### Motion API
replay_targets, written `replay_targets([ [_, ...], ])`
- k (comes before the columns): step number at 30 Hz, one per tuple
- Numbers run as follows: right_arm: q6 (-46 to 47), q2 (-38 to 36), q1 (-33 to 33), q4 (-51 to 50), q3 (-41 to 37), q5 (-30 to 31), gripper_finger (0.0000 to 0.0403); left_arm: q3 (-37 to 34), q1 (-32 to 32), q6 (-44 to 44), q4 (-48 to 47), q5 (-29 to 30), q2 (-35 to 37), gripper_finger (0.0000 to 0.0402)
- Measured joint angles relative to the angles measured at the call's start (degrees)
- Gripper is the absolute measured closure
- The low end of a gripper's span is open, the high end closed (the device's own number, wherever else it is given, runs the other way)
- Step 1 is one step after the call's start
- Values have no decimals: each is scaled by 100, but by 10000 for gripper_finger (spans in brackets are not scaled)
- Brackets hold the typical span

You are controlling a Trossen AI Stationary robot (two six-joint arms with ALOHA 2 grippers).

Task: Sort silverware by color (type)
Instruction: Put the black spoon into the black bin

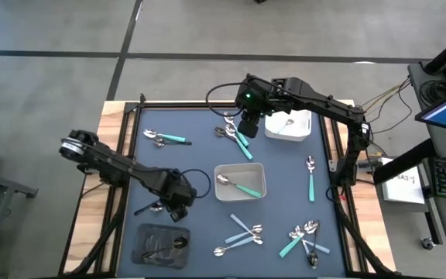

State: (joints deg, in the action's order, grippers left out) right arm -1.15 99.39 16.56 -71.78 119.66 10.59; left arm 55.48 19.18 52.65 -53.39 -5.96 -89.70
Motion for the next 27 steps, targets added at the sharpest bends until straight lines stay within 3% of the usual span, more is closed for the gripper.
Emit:
replay_targets([
  [7,250,0,0,31,-9,0,280,-274,0,16,-154,178,239,283],
  [15,554,0,0,52,-156,0,280,-935,0,272,637,-79,306,294],
  [27,924,0,-2,51,-225,0,280,-1185,0,284,737,71,331,303],
])
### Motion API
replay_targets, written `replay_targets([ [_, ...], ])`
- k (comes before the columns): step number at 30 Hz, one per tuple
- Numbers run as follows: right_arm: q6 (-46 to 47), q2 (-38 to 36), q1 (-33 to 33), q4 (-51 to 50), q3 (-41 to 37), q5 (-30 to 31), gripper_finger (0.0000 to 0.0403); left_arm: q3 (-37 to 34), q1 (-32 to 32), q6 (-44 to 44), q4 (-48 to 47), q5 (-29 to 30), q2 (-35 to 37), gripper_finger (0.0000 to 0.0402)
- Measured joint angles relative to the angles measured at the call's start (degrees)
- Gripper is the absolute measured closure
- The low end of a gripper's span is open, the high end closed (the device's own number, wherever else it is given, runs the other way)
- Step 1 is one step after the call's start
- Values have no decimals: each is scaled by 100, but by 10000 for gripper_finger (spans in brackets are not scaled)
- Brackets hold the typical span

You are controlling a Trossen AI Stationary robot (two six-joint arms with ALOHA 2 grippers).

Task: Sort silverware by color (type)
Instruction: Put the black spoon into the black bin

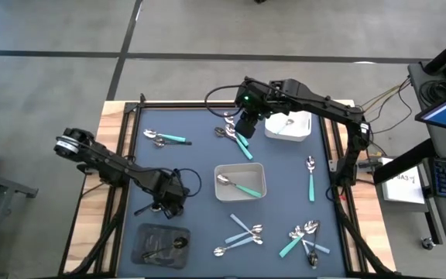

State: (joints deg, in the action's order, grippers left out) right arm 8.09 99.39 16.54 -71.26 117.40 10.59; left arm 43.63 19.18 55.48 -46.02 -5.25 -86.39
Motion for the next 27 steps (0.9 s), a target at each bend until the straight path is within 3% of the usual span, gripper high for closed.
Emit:
replay_targets([
  [19,-57,0,1,-4,0,0,280,-76,2,227,702,-588,-110,303],
  [27,-273,0,0,-4,0,0,280,-99,0,267,550,-453,-268,303],
])
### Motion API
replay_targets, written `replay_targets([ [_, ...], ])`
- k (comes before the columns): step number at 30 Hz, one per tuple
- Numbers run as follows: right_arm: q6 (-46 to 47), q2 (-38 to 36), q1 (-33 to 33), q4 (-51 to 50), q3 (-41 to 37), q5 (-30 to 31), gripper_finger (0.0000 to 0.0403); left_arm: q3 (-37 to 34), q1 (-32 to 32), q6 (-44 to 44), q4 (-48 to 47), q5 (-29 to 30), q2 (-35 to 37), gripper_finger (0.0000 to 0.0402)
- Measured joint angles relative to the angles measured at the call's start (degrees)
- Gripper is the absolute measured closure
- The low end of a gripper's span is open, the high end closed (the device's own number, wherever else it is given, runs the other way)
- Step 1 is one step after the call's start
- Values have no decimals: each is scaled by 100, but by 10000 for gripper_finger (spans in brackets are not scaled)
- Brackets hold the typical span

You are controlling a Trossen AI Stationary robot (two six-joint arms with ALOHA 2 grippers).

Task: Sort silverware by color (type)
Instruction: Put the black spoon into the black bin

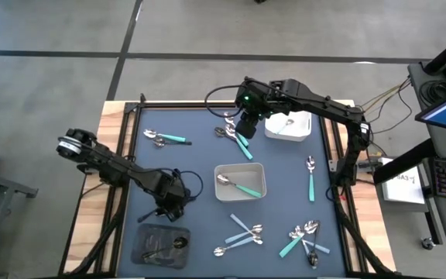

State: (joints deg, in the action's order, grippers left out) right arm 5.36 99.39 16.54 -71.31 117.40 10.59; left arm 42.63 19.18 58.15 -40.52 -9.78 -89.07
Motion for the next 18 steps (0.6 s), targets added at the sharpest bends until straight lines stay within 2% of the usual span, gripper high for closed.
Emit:
replay_targets([
  [18,-154,0,1,2,0,0,280,-24,-11,544,-536,586,-47,303],
])
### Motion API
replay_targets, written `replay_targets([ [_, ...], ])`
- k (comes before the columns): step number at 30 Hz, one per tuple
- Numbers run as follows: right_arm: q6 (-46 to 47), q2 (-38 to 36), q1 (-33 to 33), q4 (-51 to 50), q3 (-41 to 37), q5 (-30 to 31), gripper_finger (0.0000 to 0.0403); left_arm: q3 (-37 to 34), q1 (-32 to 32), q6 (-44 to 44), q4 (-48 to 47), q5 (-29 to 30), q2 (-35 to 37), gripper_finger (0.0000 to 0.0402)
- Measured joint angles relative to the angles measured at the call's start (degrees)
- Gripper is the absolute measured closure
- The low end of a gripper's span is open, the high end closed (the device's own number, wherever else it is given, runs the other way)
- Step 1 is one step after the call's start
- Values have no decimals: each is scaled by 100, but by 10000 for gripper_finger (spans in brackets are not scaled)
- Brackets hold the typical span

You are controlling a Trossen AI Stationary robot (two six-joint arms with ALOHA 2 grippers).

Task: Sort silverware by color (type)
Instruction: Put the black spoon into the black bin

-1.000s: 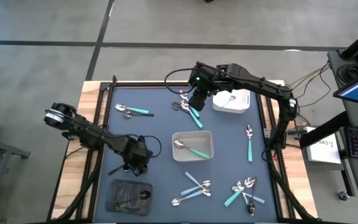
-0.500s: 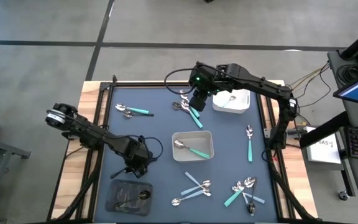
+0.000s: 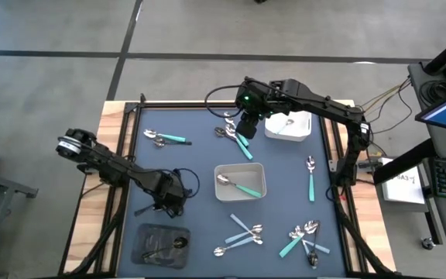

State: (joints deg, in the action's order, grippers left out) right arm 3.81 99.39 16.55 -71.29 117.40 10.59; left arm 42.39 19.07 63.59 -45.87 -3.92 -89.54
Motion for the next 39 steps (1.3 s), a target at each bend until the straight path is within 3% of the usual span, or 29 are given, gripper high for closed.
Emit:
replay_targets([
  [11,0,0,-1,-2,0,0,280,507,-7,-603,33,352,-24,303],
  [33,-206,0,-2,-4,0,0,280,147,-11,-251,121,16,7,303],
  [39,-230,0,0,-2,0,0,280,133,-7,-310,230,-278,0,327],
])
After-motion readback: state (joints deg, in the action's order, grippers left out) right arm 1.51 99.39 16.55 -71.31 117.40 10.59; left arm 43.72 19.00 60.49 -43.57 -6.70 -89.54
